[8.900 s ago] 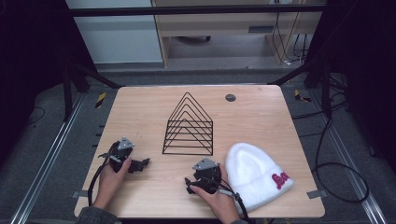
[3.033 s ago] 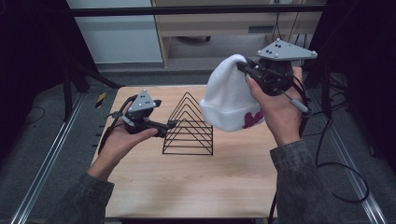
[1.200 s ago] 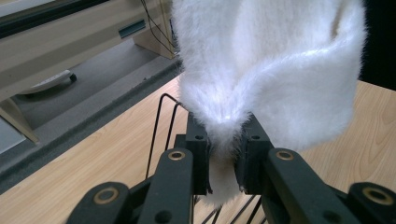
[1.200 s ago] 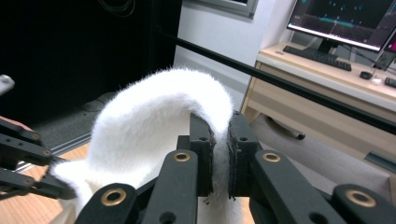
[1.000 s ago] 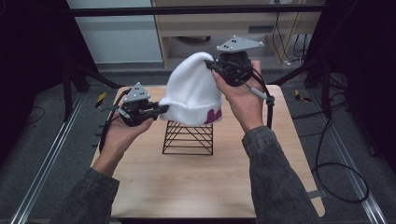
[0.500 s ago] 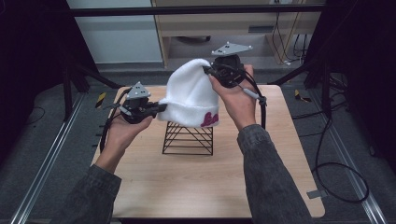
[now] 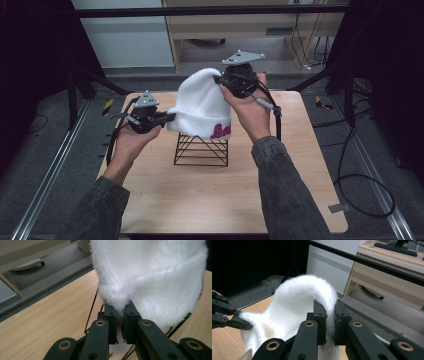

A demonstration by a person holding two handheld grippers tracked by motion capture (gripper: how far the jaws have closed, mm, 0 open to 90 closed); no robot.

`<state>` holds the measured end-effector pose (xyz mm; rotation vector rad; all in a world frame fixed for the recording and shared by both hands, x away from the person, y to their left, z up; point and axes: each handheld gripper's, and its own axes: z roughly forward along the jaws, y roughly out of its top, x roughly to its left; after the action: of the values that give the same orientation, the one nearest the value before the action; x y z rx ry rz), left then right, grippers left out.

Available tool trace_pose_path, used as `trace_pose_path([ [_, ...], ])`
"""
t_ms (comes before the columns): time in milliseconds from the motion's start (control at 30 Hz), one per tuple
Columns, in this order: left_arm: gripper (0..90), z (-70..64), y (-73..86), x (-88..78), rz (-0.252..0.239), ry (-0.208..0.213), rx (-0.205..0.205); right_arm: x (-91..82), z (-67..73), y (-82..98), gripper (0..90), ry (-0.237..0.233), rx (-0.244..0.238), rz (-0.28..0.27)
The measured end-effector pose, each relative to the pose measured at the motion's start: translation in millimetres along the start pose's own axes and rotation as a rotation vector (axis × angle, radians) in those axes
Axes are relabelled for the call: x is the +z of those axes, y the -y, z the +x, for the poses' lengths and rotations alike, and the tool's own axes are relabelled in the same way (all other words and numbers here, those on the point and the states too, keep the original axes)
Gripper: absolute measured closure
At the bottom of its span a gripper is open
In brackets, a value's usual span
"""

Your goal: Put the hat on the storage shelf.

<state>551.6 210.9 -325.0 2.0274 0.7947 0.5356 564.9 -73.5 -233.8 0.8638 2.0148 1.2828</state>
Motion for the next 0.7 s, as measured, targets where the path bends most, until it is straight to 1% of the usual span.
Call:
trace_pose_path([
  [100, 83.8, 1.6, 3.5, 2.9, 0.004, -0.003, -0.002, 2.4, 1.5, 1.7, 83.2, -0.011, -0.003, 0.0],
  [267, 83.8, 2.6, 8.8, 4.5, 0.007, -0.004, -0.007, 4.9, 2.3, 6.7, 83.2, -0.014, -0.007, 0.009],
  [300, 83.8, 2.5, 11.8, 4.8, 0.009, -0.005, -0.007, 5.4, 2.8, 10.0, 83.2, -0.015, 0.0, 0.014],
  [433, 83.8, 2.7, 15.3, 7.2, 0.014, -0.002, -0.009, 7.2, 2.3, 15.0, 83.2, -0.016, 0.0, 0.018],
  [467, 83.8, 2.6, 16.2, 8.1, 0.016, 0.0, -0.009, 8.9, 2.1, 18.2, 83.2, -0.02, 0.011, 0.019],
  [533, 83.8, 3.1, 18.4, 9.6, 0.019, -0.001, -0.004, 10.2, 2.4, 19.9, 83.2, -0.024, 0.008, 0.019],
  [667, 83.8, 4.5, 22.2, 9.7, 0.018, -0.001, -0.012, 10.1, 4.4, 20.5, 83.2, -0.031, 0.006, 0.025],
  [700, 83.8, 4.9, 24.1, 9.7, 0.017, 0.0, -0.019, 9.2, 7.0, 21.1, 83.2, -0.036, 0.0, 0.022],
])
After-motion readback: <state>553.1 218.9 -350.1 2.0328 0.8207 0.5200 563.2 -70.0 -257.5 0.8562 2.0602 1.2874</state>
